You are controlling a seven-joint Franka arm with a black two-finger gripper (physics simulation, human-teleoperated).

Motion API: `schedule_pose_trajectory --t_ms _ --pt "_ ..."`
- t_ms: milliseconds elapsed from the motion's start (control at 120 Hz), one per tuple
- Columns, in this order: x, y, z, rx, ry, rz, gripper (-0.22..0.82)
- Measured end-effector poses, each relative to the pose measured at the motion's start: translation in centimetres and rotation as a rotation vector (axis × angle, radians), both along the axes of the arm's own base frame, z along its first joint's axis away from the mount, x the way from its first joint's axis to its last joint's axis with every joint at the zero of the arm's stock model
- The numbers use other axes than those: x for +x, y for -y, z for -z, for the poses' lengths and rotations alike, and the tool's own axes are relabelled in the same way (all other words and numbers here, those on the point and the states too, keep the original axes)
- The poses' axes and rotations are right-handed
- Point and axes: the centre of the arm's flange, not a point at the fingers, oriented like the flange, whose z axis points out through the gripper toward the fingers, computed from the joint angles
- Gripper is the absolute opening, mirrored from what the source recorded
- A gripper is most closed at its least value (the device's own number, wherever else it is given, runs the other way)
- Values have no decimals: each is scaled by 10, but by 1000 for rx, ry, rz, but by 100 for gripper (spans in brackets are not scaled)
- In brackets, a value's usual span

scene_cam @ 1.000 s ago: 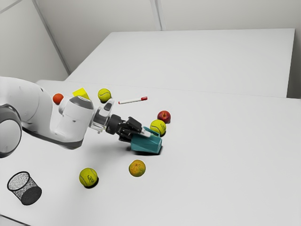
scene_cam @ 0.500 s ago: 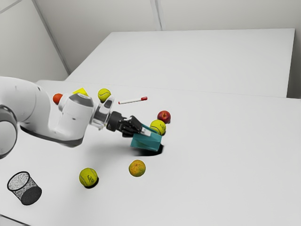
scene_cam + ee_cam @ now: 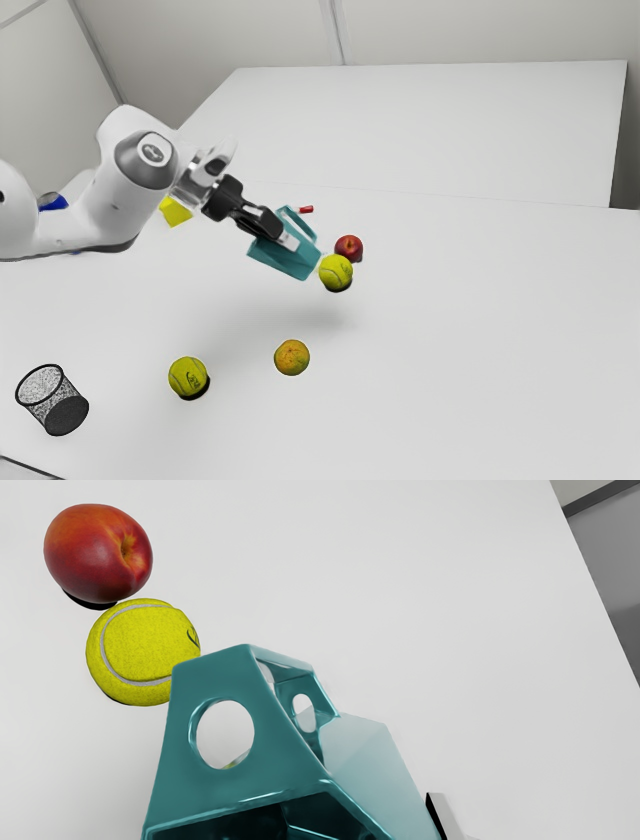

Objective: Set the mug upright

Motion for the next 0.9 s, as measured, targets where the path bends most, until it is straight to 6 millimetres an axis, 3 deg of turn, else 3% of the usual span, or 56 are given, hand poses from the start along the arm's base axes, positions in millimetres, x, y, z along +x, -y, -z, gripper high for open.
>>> schedule_pose_trajectory --t_ms 167,375,483,633,900 --pt "1 -25 -7 349 -13 64 -17" --pt "12 -36 39 597 -116 66 -18" --pt "22 -36 56 676 -140 51 -18" --pt "29 -27 65 724 -130 17 -18" --pt "20 -29 80 732 -142 -71 -18"
